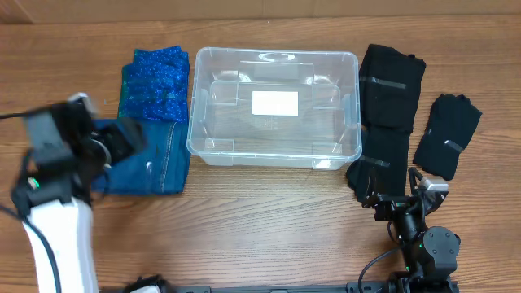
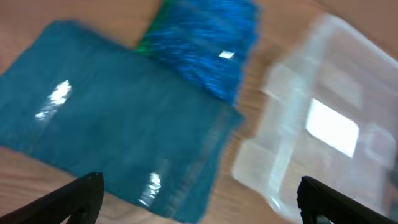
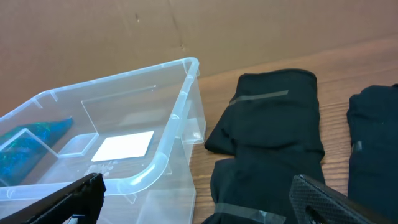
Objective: Pack container
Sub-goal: 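Move the left gripper down to the folded blue jeans and grasp them, then lift the jeans with the left gripper and carry them over the bin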
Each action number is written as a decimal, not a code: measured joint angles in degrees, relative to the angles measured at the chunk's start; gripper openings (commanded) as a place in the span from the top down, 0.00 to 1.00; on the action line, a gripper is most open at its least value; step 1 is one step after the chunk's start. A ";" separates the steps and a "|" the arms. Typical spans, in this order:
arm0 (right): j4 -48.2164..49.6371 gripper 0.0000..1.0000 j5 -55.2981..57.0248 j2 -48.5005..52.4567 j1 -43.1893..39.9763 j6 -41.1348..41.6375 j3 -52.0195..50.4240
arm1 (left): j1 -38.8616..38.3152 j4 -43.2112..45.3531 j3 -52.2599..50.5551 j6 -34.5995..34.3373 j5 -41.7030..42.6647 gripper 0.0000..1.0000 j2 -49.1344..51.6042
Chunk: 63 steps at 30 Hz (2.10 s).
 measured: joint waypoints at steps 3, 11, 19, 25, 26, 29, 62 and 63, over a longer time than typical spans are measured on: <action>-0.09 0.00 0.00 0.00 0.00 0.02 0.00 | 9.70 -1.97 2.75 -0.90 4.11 0.00 9.31; -0.09 0.00 -0.02 0.00 0.00 0.02 0.00 | 30.14 -0.42 3.30 -0.61 13.31 0.00 28.02; -0.07 0.00 0.00 0.00 0.00 0.04 0.00 | 33.40 4.46 3.30 2.47 14.27 0.00 37.20; -0.04 0.00 0.00 0.00 0.00 0.02 0.00 | 32.76 8.50 3.48 5.07 13.92 0.00 40.68; -0.04 0.00 0.00 0.00 0.00 0.02 0.00 | 32.35 9.01 3.78 5.55 13.97 0.00 41.38; -0.07 0.00 0.00 0.00 0.00 0.02 0.00 | 30.49 10.54 5.03 6.27 14.91 0.01 43.41; -0.02 0.00 0.00 0.00 0.00 0.02 0.00 | 19.93 -21.94 27.28 10.86 19.80 0.96 30.64; -0.02 0.00 0.00 0.00 0.00 0.02 0.00 | 19.78 -23.28 29.92 10.88 19.82 0.96 28.87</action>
